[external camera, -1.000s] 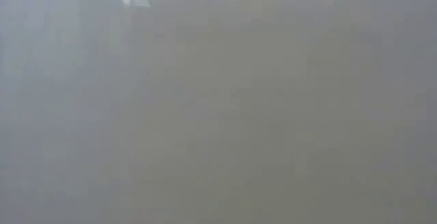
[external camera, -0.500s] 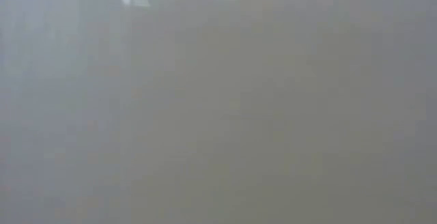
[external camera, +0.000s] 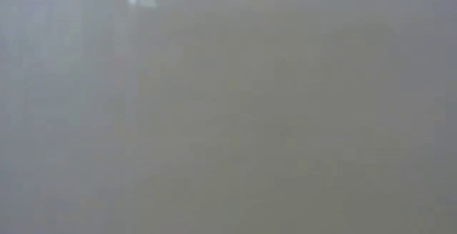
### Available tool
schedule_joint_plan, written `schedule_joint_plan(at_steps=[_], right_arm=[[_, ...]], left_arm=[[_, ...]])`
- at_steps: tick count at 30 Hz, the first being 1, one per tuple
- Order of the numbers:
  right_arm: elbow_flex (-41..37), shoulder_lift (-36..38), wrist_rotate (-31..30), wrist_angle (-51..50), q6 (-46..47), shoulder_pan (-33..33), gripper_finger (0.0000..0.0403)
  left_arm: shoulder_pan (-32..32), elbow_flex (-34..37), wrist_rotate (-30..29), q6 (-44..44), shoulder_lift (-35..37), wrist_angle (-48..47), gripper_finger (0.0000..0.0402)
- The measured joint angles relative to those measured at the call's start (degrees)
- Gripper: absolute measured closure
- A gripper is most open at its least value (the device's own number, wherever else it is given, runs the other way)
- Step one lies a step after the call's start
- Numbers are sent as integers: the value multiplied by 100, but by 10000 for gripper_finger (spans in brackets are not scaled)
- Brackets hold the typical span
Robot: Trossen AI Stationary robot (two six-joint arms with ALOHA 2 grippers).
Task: Pick and place Granola Bars by type
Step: Put the red granola bar into the gray bin
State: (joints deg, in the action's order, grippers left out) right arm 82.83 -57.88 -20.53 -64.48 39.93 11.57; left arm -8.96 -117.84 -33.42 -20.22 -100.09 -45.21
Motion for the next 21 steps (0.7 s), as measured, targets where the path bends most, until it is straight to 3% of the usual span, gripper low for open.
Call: schedule_joint_plan(at_steps=[11, 17, 21], right_arm=[[0, -529, 10, 843, 352, -473, 394], [0, -674, 306, 1362, 206, -747, 394], [0, -813, 384, 1401, 205, -996, 394]], left_arm=[[277, 0, 1041, 1112, 605, -267, 401], [399, 69, 1143, 1296, 1162, -776, 402], [489, 651, 1151, 1317, 1626, -619, 402]])
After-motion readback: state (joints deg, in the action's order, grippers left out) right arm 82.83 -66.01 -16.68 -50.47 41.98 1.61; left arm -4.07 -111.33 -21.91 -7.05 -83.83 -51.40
